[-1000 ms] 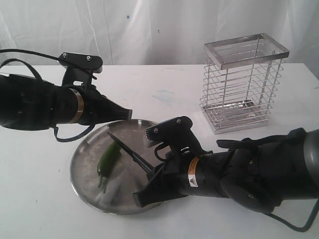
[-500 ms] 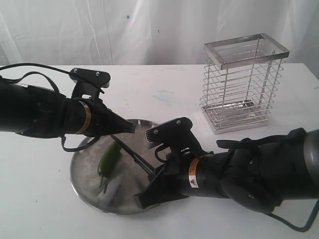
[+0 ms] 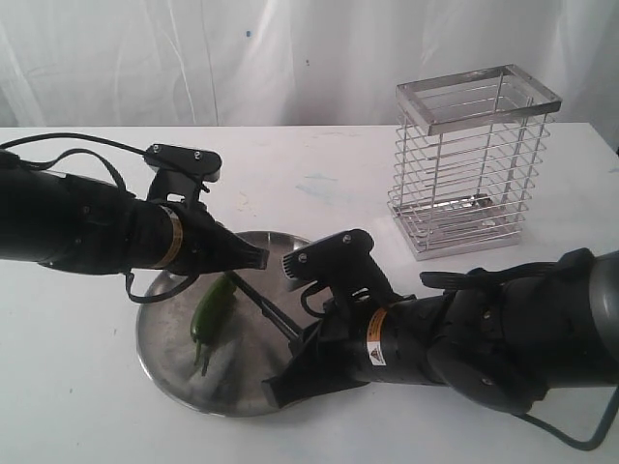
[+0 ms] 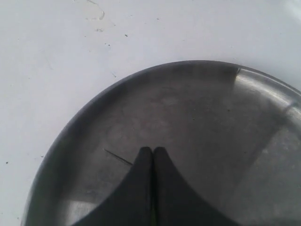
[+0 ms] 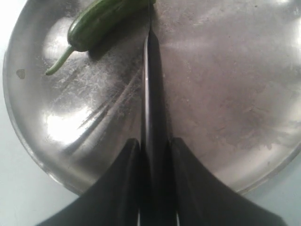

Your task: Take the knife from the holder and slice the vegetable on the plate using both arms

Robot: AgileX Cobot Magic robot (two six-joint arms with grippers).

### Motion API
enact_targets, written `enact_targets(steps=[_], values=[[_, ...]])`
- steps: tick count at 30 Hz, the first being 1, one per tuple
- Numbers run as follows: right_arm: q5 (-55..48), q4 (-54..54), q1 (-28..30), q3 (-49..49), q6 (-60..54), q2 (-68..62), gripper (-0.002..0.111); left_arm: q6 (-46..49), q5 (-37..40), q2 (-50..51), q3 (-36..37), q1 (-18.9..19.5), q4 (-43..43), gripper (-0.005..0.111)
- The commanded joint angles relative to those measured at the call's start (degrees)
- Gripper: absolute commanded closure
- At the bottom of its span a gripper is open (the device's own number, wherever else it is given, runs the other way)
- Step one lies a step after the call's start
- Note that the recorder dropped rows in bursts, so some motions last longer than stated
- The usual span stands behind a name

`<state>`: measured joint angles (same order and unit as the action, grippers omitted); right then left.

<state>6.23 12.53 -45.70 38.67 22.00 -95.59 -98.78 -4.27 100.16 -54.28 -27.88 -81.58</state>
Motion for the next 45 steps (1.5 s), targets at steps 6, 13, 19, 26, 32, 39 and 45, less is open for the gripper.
enact_targets(steps=[6,13,19,26,32,39,45], values=[[-0.3,0.1,0.1,0.1,-0.3,-0.1,0.108,1.3,-0.6,0.3,-1.1,-0.1,-0.7,0.107],[-0.5,0.1,0.1,0.1,-0.6,-0.1,0.108,3.2,0.2,6.8,-1.1,-0.1,-0.7,0.107],[-1.7,0.1,0.1,0.1,-0.8,-0.1,0.108,3.3,2.6,7.9,-1.8,0.5,-0.7,0.107],[-1.4,0.1,0.1,0.1,-0.9,-0.5,0.108,4.1,2.9,1.3,-4.0,1.2,-0.7,0.107],[2.5,0.1,0.1,0.1,-0.9,-0.5,0.108,5.9,3.1,-2.6,-4.4,1.2,-0.8,0.107],[2.6,0.1,0.1,0.1,-4.3,1.6,0.108,6.5,4.6,-5.6,-2.0,1.2,-1.1,0.104],[0.0,0.1,0.1,0.1,-5.3,6.2,0.108,3.7,5.6,-5.9,4.4,1.2,0.8,0.060]])
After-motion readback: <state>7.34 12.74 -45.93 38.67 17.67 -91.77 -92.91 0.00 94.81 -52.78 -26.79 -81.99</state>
